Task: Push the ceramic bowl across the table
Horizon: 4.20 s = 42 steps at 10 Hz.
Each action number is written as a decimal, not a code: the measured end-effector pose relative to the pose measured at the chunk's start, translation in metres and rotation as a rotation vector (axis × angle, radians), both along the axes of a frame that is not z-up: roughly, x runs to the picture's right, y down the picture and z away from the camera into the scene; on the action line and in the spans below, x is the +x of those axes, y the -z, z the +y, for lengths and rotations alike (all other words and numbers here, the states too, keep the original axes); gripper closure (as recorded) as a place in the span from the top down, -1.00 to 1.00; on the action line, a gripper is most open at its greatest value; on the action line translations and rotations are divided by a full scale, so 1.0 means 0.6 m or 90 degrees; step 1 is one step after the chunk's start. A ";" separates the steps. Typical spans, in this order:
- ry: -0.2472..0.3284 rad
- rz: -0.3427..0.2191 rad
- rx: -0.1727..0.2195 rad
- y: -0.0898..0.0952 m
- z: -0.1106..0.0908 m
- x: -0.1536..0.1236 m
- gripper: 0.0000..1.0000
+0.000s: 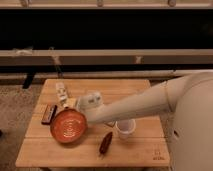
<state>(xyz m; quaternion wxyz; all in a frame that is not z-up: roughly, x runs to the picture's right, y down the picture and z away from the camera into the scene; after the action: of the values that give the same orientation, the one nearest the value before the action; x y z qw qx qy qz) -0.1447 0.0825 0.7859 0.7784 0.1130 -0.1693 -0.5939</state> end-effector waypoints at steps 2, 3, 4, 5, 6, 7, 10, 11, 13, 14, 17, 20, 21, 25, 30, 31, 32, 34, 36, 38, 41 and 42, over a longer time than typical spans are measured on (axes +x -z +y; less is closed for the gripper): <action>0.000 0.000 0.000 0.000 0.000 0.000 0.60; 0.000 0.000 0.000 0.000 0.000 0.000 0.60; 0.000 0.000 0.000 0.000 0.000 0.000 0.60; 0.000 0.000 0.000 0.000 0.000 0.000 0.60; 0.000 0.000 0.000 0.000 0.000 0.000 0.60; 0.000 0.000 0.000 0.000 0.000 0.000 0.60; 0.000 0.000 0.000 0.000 0.000 0.000 0.60; 0.000 0.000 0.000 0.000 0.000 0.000 0.60; 0.000 0.000 0.000 0.000 0.000 0.000 0.60; 0.000 0.000 0.000 0.000 0.000 0.000 0.60; 0.000 0.000 0.000 0.000 0.000 0.000 0.60; 0.000 0.000 0.000 0.000 0.000 0.000 0.60; 0.000 0.000 0.000 0.000 0.000 0.000 0.60; 0.019 -0.016 0.000 0.006 0.001 -0.010 0.60; 0.202 -0.083 -0.082 0.036 0.084 -0.142 0.60; 0.224 -0.081 -0.102 0.025 0.097 -0.149 0.60; 0.238 -0.076 -0.121 0.010 0.110 -0.158 0.60; 0.250 -0.046 -0.149 -0.022 0.119 -0.148 0.60; 0.254 -0.023 -0.174 -0.045 0.123 -0.136 0.60; 0.264 -0.004 -0.191 -0.057 0.129 -0.125 0.60; 0.279 0.018 -0.209 -0.073 0.132 -0.109 0.60; 0.282 0.022 -0.215 -0.080 0.130 -0.104 0.60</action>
<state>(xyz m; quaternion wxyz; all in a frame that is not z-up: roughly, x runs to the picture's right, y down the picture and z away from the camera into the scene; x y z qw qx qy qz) -0.2070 0.1605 0.8338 0.6401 -0.0682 -0.2730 -0.7149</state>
